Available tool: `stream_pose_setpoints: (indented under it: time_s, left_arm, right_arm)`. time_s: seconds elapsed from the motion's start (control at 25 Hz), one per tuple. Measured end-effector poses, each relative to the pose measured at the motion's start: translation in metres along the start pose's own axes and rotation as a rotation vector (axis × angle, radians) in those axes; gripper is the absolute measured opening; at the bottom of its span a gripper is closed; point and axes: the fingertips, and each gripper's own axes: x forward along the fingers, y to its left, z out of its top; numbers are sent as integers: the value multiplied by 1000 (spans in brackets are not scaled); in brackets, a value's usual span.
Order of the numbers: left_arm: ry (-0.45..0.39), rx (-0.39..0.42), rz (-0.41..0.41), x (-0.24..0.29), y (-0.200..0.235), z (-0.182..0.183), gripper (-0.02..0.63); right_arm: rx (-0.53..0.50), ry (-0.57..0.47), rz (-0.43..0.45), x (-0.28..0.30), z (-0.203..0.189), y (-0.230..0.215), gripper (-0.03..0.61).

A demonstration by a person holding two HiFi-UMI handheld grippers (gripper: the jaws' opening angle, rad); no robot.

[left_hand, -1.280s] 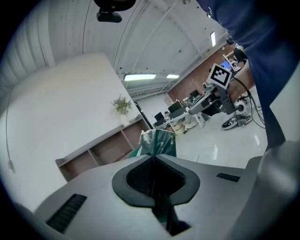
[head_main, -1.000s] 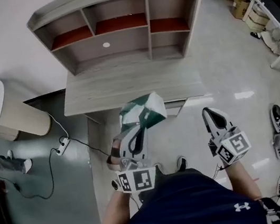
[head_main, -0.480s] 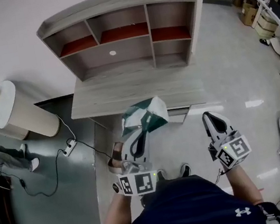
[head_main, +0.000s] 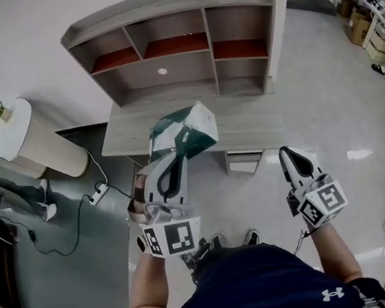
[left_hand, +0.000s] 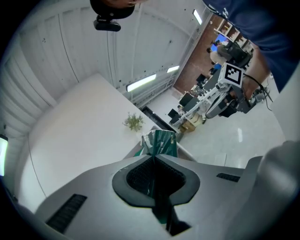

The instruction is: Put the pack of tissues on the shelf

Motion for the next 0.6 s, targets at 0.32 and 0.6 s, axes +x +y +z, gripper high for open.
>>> stream_pose_setpoints:
  time_s: [0.32, 0.6]
  left_arm:
    - [31, 34, 55, 23, 5, 21, 25]
    - [66, 4, 42, 21, -13, 13, 25]
  right_arm:
    - [25, -6, 58, 14, 4, -21, 12]
    - [53, 10, 64, 24, -3, -27, 12]
